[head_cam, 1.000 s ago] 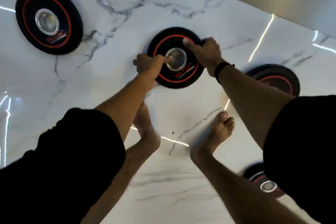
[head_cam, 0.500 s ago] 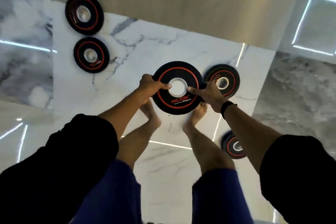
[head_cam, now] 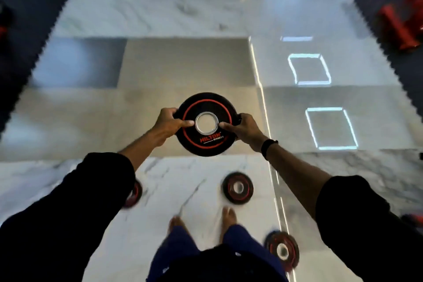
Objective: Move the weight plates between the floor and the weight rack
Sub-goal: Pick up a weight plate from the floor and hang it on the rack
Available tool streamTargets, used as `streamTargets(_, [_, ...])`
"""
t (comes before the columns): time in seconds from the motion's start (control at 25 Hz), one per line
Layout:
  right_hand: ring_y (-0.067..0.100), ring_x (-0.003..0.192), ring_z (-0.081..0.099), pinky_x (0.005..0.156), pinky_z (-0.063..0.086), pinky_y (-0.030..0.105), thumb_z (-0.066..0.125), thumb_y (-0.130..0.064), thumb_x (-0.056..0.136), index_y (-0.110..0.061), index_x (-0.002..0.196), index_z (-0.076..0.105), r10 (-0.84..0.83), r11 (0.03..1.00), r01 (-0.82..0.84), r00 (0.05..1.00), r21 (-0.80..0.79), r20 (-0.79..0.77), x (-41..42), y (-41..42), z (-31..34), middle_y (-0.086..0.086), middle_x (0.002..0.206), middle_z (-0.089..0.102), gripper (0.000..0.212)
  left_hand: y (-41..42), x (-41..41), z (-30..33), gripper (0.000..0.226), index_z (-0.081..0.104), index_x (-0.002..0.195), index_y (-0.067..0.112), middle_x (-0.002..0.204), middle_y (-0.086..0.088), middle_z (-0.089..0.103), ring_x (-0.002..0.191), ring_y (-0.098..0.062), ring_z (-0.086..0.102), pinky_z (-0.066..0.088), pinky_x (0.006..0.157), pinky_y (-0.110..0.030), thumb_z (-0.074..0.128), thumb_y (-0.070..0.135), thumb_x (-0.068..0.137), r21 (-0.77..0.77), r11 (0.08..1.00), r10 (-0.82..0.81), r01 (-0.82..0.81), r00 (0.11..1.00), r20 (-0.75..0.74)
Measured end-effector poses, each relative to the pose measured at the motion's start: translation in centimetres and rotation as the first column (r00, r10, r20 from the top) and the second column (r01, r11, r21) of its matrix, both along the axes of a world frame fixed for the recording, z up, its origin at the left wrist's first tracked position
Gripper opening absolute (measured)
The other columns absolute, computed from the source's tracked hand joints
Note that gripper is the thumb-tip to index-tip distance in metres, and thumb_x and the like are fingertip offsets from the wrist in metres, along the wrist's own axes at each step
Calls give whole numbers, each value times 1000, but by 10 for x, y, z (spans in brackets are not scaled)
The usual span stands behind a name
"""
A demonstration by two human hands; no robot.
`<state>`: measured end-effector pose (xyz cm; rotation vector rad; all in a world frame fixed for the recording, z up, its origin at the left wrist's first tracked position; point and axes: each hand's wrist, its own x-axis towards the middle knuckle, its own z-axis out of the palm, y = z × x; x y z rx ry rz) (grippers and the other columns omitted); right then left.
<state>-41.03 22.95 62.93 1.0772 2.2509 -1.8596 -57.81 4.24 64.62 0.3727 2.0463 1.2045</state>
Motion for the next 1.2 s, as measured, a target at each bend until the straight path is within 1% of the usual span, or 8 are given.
streamTargets(0.12, [21,73,68,57,56,32,81,-31,79,-3,98,66,-14,989,38,987,146,-163,-19,35,100,10,85,69,36,39,-21,94,25,67,92,6,72,3,64,60,-6,62,46,45,-13,83,3,73,152,988,-11,36,987,-159])
streamTargets(0.2, [24,75,68,59,55,33,83,-31,78,-6,97,63,-38,969,105,959,225,-282,-27,58,171,10,88,68,37,65,-32,163,24,67,89,8,71,7,64,58,0,60,46,48,-11,84,3,71,277,957,0,83,957,-289])
streamTargets(0.36, [20,75,66,58,53,29,84,-32,77,-1,108,58,-44,888,259,871,381,-490,-29,102,320,6,90,67,51,112,-44,305,29,70,88,5,83,-2,71,71,-11,64,54,66,-23,88,10,67,476,852,57,219,864,-500])
streamTargets(0.64, [14,88,73,73,61,29,84,-31,75,-12,108,64,100,708,426,730,564,-677,-2,127,503,2,99,74,43,160,-41,479,32,71,98,15,96,-4,75,90,-20,72,58,84,-36,86,9,71,631,639,104,440,763,-637])
streamTargets(0.76, [18,89,74,78,61,38,86,-40,69,-13,106,67,97,604,509,716,613,-691,18,133,531,4,99,75,49,173,-27,506,33,70,100,14,93,-2,73,87,-16,71,59,84,-36,84,6,72,644,573,89,507,743,-664])
streamTargets(0.92, [19,90,73,81,60,38,83,-21,76,-23,98,68,87,530,563,708,634,-701,62,124,536,4,99,75,27,193,4,505,38,72,100,15,98,-6,75,92,-23,72,59,85,-40,88,11,66,686,504,62,524,771,-634])
streamTargets(1.08, [21,95,71,80,60,35,82,-22,77,-7,113,63,-60,417,621,748,664,-661,138,110,528,6,105,71,44,219,66,493,41,71,106,9,101,-6,73,92,-20,70,58,85,-36,86,8,69,688,427,-56,587,777,-627])
streamTargets(1.2, [23,97,70,83,60,39,82,-21,76,-7,117,61,-223,341,678,732,652,-644,216,94,511,9,109,71,48,242,135,482,46,69,112,3,103,-6,72,90,-18,68,58,84,-33,86,5,69,658,317,-169,683,723,-670])
